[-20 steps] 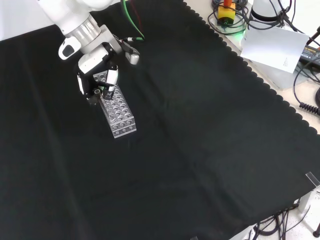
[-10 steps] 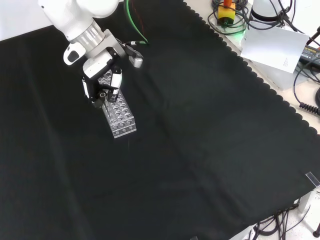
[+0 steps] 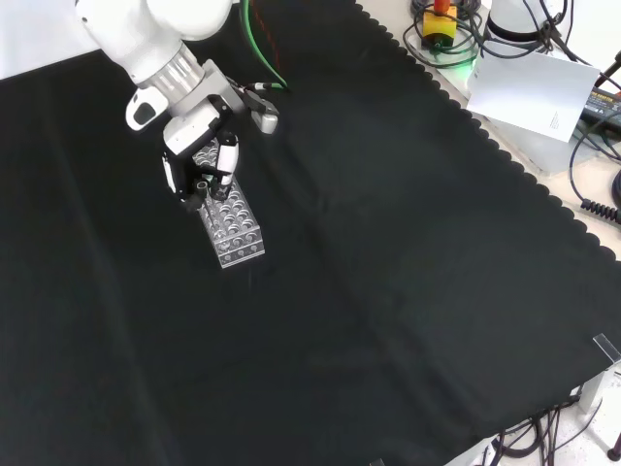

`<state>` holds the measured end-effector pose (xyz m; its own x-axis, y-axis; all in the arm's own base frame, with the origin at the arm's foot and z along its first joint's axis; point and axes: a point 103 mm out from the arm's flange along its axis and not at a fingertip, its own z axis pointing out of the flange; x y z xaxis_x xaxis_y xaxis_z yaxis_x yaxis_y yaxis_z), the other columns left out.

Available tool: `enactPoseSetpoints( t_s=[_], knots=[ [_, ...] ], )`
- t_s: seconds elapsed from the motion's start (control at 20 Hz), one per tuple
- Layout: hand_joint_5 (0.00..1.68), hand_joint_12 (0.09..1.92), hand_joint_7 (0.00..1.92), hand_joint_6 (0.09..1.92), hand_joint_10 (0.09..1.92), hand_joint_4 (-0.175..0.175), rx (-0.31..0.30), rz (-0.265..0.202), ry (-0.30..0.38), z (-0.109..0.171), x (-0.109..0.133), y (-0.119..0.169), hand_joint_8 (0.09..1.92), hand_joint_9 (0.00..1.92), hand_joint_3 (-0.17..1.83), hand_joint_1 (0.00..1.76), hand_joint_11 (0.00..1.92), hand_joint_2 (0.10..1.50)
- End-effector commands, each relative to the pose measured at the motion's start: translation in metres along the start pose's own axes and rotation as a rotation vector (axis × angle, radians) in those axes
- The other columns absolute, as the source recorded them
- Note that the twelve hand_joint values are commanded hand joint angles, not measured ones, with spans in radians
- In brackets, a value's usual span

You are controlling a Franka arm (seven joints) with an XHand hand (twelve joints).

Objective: Put the test tube back in the rack.

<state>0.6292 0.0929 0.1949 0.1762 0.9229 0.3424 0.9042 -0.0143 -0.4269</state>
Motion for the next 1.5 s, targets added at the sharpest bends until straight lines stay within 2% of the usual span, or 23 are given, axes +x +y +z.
enactPoseSetpoints(
  t_s=[0.05,1.3,1.45,1.5],
  knots=[
    [1.05,0.87,1.08,0.54,0.83,-0.175,0.006,-0.001,0.003,0.001,-0.003,0.003,1.13,1.13,0.00,1.40,1.33,1.05],
    [1.05,0.87,1.08,0.53,0.83,-0.175,0.075,0.007,-0.019,0.045,-0.001,0.007,1.13,1.13,0.00,1.40,1.34,1.05],
    [1.05,0.87,1.08,0.53,0.83,-0.175,0.100,0.002,0.011,0.044,-0.003,0.007,1.13,1.13,0.00,1.40,1.33,1.05],
    [1.09,0.88,1.12,0.49,0.77,-0.175,0.120,0.001,0.030,0.044,-0.003,0.007,1.08,1.16,-0.01,1.41,1.32,1.04]
  ],
)
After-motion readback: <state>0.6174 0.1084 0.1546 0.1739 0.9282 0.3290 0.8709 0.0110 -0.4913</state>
